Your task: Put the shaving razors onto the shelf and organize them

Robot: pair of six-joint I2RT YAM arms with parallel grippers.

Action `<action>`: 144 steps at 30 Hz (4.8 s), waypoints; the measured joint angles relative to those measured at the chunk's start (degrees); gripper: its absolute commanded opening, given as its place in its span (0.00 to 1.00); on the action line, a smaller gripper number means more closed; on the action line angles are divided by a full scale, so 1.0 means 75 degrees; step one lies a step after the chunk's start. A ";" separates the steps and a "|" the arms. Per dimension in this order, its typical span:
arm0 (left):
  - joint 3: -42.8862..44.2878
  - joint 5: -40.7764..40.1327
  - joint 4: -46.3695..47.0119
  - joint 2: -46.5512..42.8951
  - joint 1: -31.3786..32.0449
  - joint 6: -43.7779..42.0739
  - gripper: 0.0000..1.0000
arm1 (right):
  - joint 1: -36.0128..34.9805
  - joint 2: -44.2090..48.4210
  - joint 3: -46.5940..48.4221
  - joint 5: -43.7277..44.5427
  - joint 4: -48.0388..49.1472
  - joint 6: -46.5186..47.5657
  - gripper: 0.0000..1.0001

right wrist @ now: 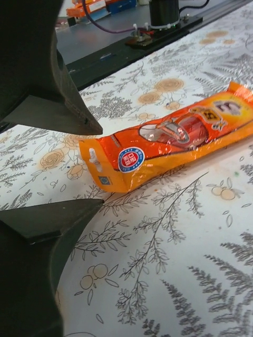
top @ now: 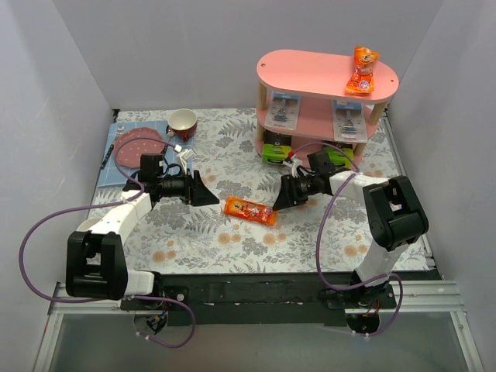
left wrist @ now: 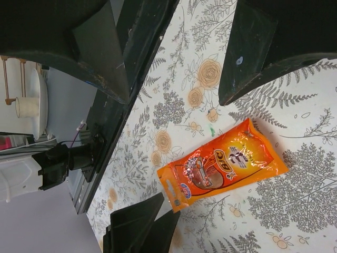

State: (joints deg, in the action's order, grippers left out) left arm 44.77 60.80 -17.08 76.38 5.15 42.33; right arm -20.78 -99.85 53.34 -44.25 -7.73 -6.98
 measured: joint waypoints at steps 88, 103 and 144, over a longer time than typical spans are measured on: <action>-0.1008 -0.1935 0.1982 0.2538 0.2579 0.3416 0.07 | -0.0449 0.0455 -0.1673 0.1090 0.2034 -0.2428 0.38; -0.0204 -0.0050 0.2081 0.2148 0.2361 0.3150 0.00 | 0.0481 0.1341 -0.1291 0.0994 0.0437 -0.0740 0.33; 1.1138 -0.0816 0.5272 0.6677 0.2515 0.2751 0.00 | 0.1961 0.2801 -0.1728 0.1367 -0.1218 0.2253 0.40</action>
State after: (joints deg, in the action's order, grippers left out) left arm 128.31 54.68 22.46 126.45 24.01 62.96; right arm -6.07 -78.85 40.38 -34.00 -16.86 9.91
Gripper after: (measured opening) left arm 0.009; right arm 0.393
